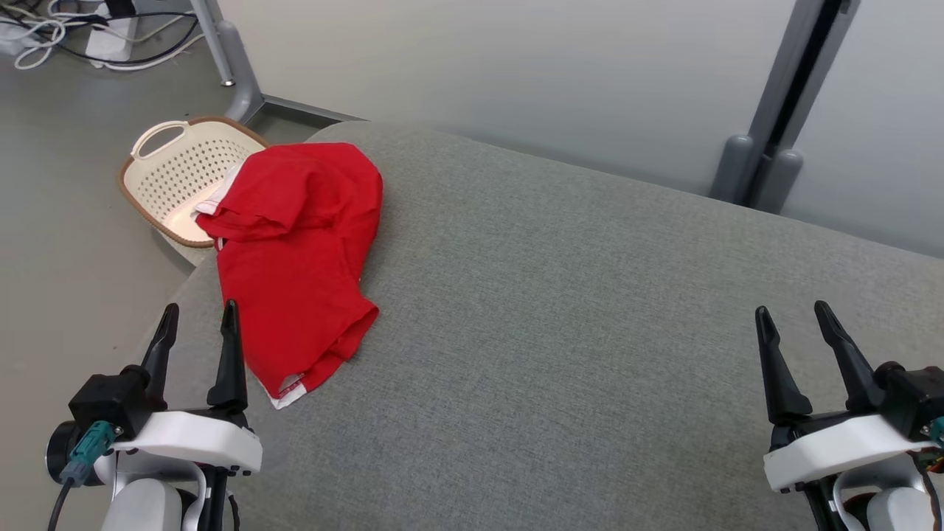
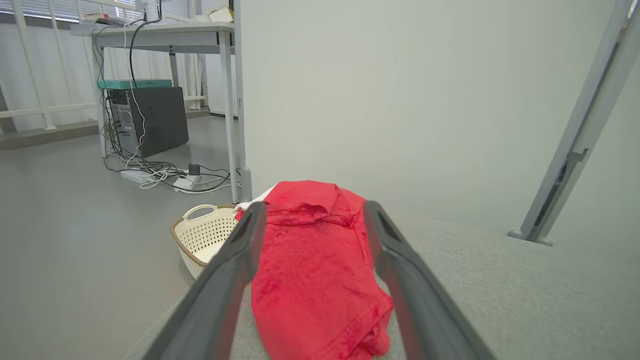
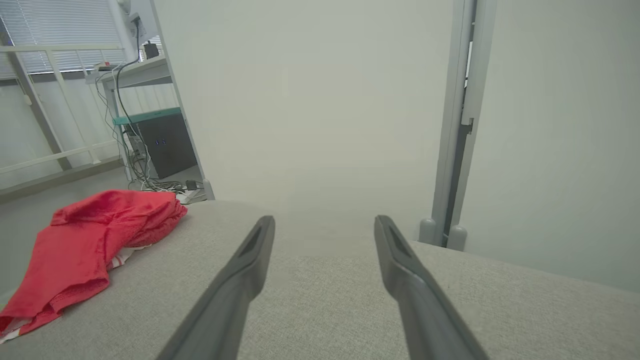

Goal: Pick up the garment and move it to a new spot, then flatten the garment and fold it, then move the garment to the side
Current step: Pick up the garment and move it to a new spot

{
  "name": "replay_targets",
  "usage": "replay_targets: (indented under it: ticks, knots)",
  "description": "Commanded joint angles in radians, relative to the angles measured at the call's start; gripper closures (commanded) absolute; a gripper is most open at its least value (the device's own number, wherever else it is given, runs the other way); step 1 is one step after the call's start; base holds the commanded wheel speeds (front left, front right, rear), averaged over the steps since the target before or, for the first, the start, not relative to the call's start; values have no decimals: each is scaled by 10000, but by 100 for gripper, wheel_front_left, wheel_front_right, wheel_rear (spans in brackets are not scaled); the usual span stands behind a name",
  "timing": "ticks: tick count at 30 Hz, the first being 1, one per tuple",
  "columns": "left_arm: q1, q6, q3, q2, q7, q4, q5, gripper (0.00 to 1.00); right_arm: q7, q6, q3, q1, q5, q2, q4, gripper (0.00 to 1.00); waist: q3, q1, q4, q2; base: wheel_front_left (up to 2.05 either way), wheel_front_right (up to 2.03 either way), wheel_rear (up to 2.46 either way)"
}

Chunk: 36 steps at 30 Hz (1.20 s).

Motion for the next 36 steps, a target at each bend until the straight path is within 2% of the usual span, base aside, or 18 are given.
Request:
replay_targets:
  ticks: [1,12,23,27,36]
  knots:
    - [-37,-11,47,22,-4,-41,44,0,46,0,0,-73,25,-36,-30,0,-3,0,282,0,0,0,0]
    - [30,-63,108,-78,-4,50,35,0,-14,0,-126,94,72,12,116,0,-88,0,565,0,0,0,0]
    - [-451,-78,169,-158,-2,391,-89,0,139,0,-53,-201,19,-116,-97,0,269,0,385,0,0,0,0]
    - [-1112,-90,-75,-163,5,1310,-188,0,288,0,-68,-416,1,-289,-344,0,757,0,194,0,0,0,0]
    - [-3301,-82,-755,-186,105,5355,-1099,0,928,0,-236,-1001,-109,-850,-1165,0,2333,0,-163,0,0,0,0]
